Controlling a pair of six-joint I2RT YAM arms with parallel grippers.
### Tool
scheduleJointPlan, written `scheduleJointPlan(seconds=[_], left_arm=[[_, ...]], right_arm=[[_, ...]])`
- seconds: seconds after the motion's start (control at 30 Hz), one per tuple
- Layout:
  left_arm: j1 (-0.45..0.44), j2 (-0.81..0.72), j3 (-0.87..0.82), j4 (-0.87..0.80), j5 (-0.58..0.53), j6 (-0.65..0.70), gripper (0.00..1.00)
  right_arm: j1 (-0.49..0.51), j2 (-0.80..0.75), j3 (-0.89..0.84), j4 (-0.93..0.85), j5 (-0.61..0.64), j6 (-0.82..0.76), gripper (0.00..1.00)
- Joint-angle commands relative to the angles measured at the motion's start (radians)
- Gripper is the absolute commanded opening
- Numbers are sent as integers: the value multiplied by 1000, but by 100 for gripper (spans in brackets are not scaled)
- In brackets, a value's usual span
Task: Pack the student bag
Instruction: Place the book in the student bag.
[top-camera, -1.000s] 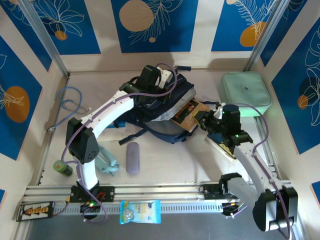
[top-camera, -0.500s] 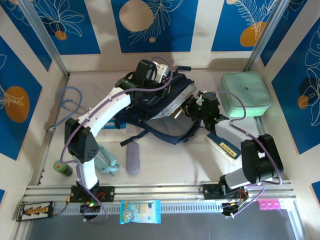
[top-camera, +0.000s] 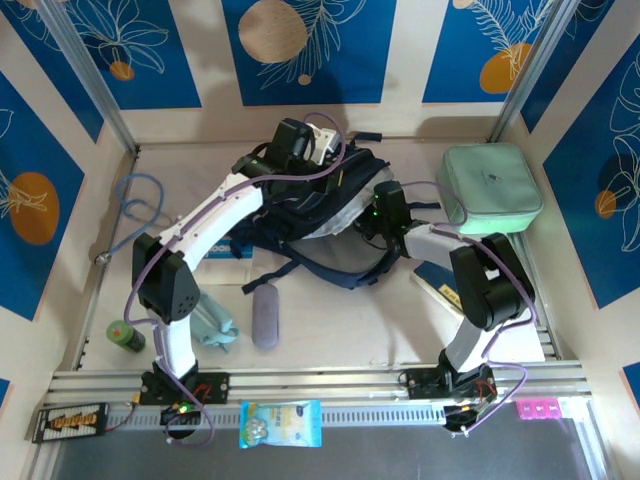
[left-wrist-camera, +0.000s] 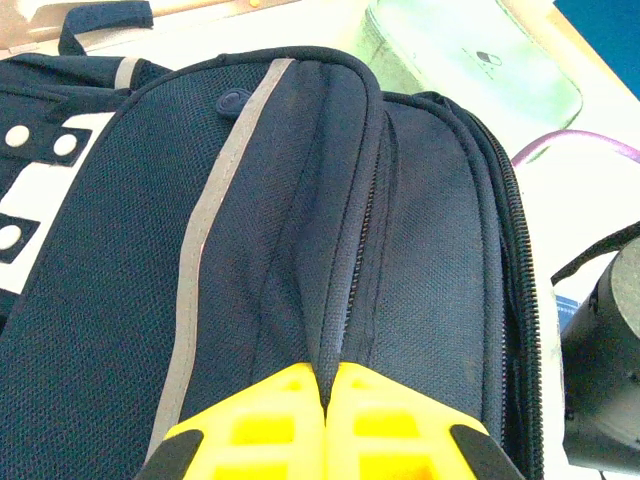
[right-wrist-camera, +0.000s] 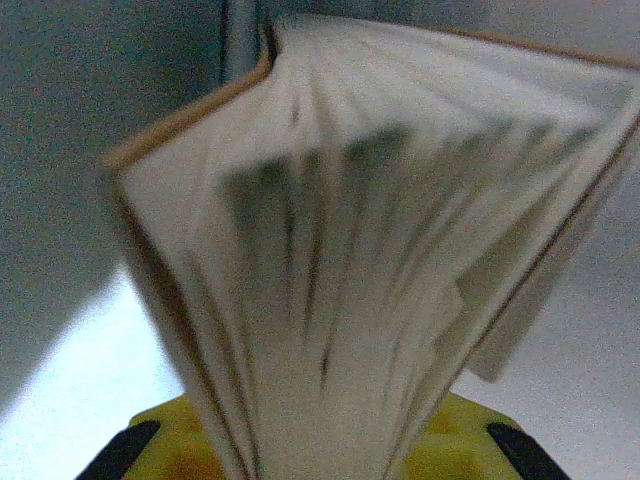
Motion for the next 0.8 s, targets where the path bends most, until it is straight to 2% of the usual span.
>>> scheduleJointPlan(seconds=[0.0,0.3,0.43,0.63,0.77], left_arm=[[22,-18,56,96,30,-26,0],[34,-16,67,100,49,-26,0],[39,-15,68,99,50,-25,0],[49,-10,68,89,53,-26,0],[55,-7,63,87,53,-23,0]], right_arm=[[7,64,58,-5,52,53,11],[16,222,165,138,19,69,15],[16,287,236,110,-25,65,19],[19,333,265,100,-86,64,36],[2,245,225,51,-93,39,56]])
